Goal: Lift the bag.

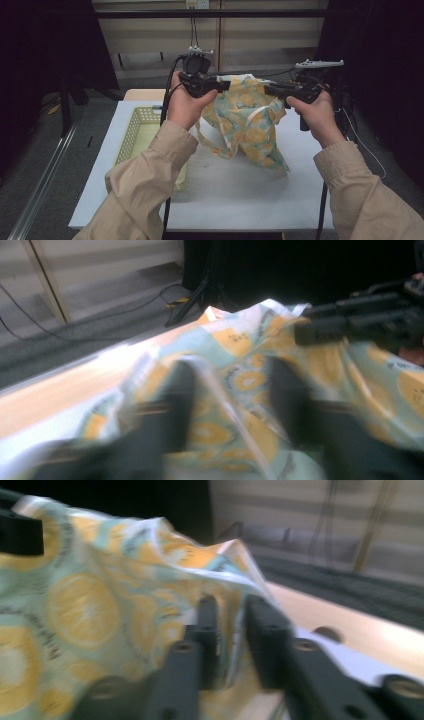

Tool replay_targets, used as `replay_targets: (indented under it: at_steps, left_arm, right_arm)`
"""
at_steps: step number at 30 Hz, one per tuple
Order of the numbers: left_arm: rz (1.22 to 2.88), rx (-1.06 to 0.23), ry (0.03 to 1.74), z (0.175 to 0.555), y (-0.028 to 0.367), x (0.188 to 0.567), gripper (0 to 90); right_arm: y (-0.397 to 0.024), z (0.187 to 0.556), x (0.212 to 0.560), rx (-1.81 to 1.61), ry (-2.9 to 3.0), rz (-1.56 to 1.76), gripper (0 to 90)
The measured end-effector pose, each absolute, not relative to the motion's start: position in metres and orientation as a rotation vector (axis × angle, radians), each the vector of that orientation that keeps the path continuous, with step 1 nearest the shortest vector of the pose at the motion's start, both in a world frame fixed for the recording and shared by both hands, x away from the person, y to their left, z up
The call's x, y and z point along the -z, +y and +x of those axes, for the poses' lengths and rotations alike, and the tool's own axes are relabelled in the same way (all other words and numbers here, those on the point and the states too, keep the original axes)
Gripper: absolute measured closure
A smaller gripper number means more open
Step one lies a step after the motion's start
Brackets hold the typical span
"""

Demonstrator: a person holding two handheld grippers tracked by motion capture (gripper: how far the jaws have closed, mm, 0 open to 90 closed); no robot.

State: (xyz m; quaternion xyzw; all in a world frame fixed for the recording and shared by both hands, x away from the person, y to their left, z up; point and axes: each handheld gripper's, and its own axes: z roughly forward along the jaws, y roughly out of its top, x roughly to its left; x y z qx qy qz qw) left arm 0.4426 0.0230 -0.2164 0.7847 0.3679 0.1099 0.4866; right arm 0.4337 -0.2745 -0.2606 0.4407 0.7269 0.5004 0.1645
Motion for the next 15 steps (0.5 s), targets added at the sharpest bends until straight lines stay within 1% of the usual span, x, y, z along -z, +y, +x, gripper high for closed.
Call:
replay_targets:
  at_steps: [1, 2, 3, 4, 6, 8, 12, 15]
  left_arm:
    - [1.910, -0.260, 0.891, 0.442, 0.026, 0.219, 41.4]
    - [1.899, -0.243, 0.890, 0.440, 0.030, 0.223, 35.4]
    - [1.896, -0.227, 0.890, 0.439, 0.033, 0.226, 26.2]
    - [1.895, -0.216, 0.881, 0.438, 0.038, 0.229, 21.0]
    - [1.904, -0.224, 0.860, 0.434, 0.047, 0.233, 16.8]
    - [1.916, -0.218, 0.845, 0.430, 0.057, 0.237, 12.1]
    - [1.938, -0.219, 0.815, 0.421, 0.082, 0.249, 6.0]
    - [1.942, -0.216, 0.791, 0.413, 0.102, 0.260, 5.3]
  right_arm:
    - [-0.273, 0.431, 0.262, -1.413, 2.084, 1.254, 60.6]
    - [-0.272, 0.430, 0.264, -1.414, 2.092, 1.255, 52.4]
    - [-0.271, 0.427, 0.266, -1.418, 2.102, 1.259, 45.3]
    - [-0.271, 0.424, 0.267, -1.411, 2.088, 1.260, 40.3]
    - [-0.273, 0.419, 0.268, -1.438, 2.086, 1.274, 33.6]
    - [-0.277, 0.415, 0.270, -1.459, 2.096, 1.284, 30.8]
    - [-0.284, 0.405, 0.275, -1.454, 2.102, 1.278, 29.5]
    - [-0.290, 0.398, 0.285, -1.414, 2.109, 1.257, 27.4]
